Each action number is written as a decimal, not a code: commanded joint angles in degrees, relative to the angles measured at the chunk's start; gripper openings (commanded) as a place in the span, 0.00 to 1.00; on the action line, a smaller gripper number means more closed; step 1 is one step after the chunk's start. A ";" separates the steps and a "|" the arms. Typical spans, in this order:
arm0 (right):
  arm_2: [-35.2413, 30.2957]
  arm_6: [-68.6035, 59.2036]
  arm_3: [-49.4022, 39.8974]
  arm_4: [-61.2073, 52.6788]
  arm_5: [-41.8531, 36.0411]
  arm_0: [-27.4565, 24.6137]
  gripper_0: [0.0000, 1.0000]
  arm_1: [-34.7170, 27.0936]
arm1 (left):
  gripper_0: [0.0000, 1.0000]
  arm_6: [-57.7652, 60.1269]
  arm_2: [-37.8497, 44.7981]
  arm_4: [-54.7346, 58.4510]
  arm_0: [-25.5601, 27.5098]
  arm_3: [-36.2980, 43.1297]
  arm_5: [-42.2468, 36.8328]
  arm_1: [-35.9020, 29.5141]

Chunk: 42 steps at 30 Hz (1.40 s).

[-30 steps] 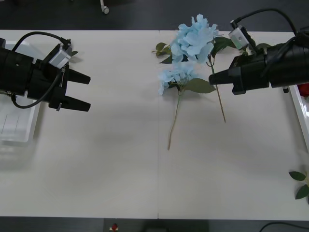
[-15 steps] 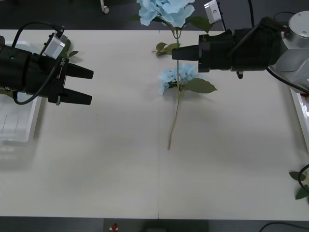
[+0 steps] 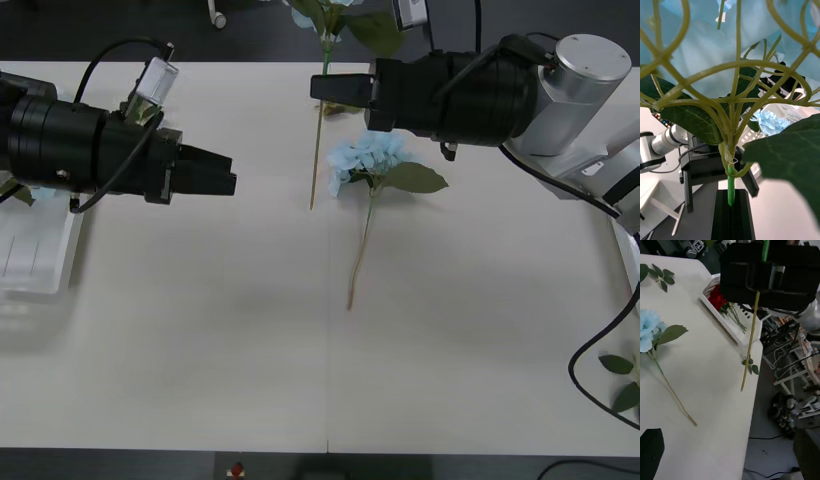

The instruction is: Put the red flowers into the right box and the blue flowers into the left box

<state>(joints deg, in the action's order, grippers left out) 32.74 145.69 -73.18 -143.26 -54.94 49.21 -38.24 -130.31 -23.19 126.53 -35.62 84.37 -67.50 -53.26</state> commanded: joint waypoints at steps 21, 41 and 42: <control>-0.22 -3.31 -0.65 -2.29 3.26 2.12 0.00 3.08 | 1.00 7.18 0.78 -3.57 -2.61 4.14 4.22 14.41; -0.22 -5.07 -0.65 -2.37 3.97 2.12 0.00 2.99 | 0.00 1.46 0.95 -6.12 -2.70 4.23 6.94 16.25; -0.22 -5.07 -0.65 -2.37 3.97 2.12 0.00 2.99 | 0.00 1.37 0.87 -6.12 -2.70 4.23 6.94 16.25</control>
<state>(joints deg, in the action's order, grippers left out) 32.74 142.41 -73.17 -144.96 -50.88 49.21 -35.62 -126.10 -23.19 120.31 -35.67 86.98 -61.18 -36.57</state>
